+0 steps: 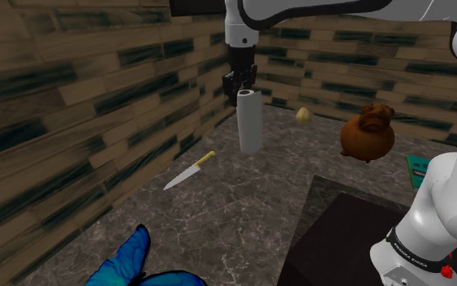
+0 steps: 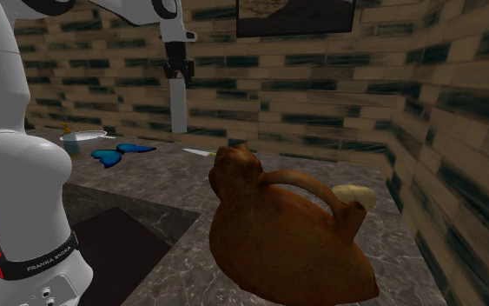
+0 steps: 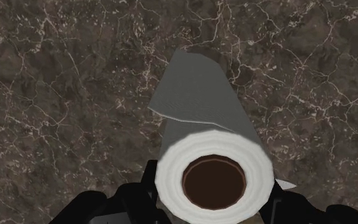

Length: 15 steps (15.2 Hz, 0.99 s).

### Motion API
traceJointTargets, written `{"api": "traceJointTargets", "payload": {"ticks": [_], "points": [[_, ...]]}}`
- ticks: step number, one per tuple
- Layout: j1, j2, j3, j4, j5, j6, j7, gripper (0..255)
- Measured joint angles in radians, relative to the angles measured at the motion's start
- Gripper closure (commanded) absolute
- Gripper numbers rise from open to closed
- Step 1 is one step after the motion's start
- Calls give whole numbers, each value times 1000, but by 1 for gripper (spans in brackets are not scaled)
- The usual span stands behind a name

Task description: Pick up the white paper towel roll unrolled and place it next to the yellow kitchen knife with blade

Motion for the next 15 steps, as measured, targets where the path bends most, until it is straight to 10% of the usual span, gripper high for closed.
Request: {"api": "traceJointTargets", "payload": {"ticks": [15], "points": [[-1, -9, -1, -214, -2, 205, 10, 255]]}}
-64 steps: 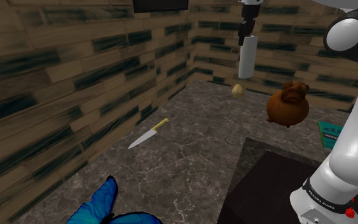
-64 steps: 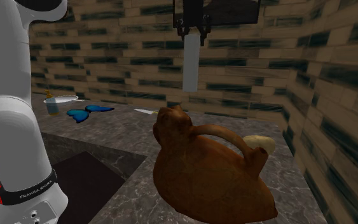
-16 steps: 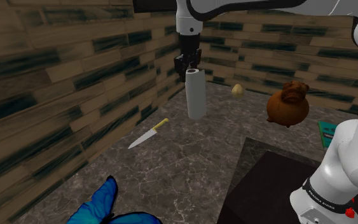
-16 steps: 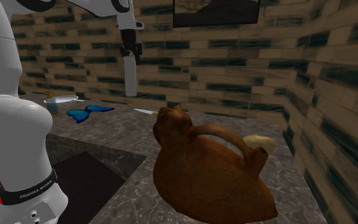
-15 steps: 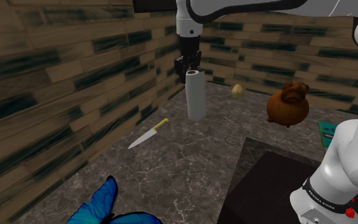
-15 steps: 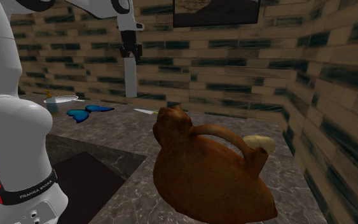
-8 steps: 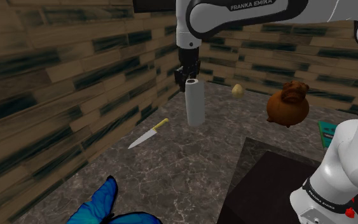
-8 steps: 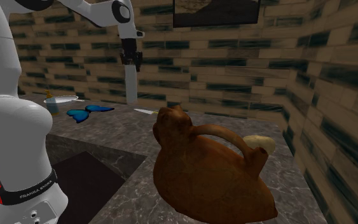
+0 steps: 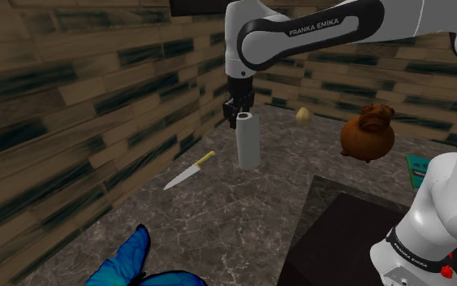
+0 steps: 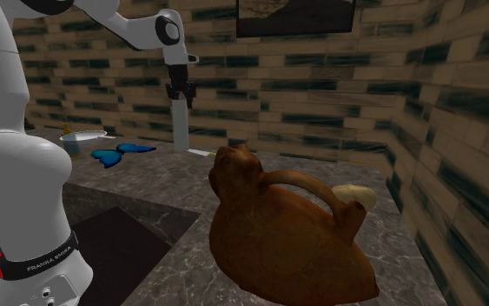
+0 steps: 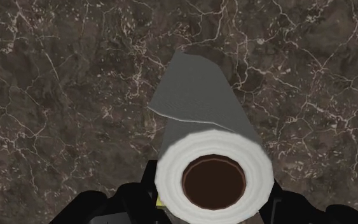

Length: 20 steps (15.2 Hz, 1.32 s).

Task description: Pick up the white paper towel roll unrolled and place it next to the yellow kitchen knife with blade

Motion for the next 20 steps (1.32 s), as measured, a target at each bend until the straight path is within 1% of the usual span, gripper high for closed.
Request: {"api": "traceJointTargets", "payload": {"ticks": [18, 20], "points": [[0, 52, -1, -180, -9, 231, 16, 255], [0, 55, -1, -185, -10, 240, 17, 255]]}}
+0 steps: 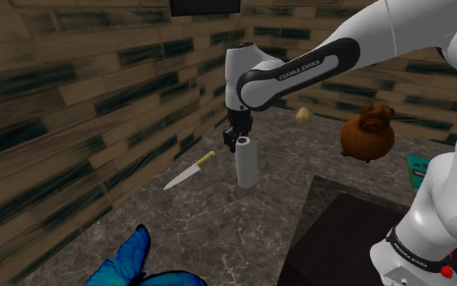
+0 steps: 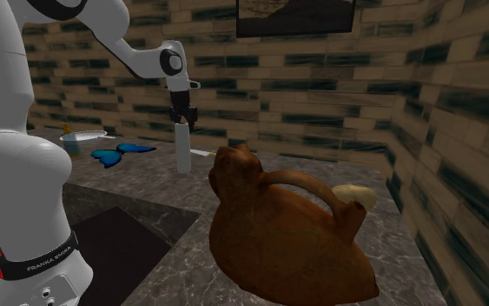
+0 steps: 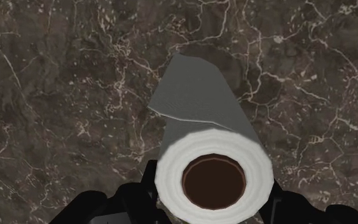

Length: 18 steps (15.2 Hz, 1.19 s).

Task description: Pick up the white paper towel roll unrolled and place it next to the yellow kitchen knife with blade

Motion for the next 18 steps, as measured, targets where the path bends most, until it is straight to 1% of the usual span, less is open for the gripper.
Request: {"api": "traceJointTargets", "payload": {"ticks": [5, 6, 12, 16, 18], "points": [[0, 1, 0, -2, 0, 3, 0, 255], [0, 1, 0, -2, 0, 3, 0, 0], [0, 1, 0, -2, 0, 3, 0, 0], [1, -36, 2, 47, 4, -82, -4, 0], [3, -37, 3, 72, 5, -108, -3, 0]]}}
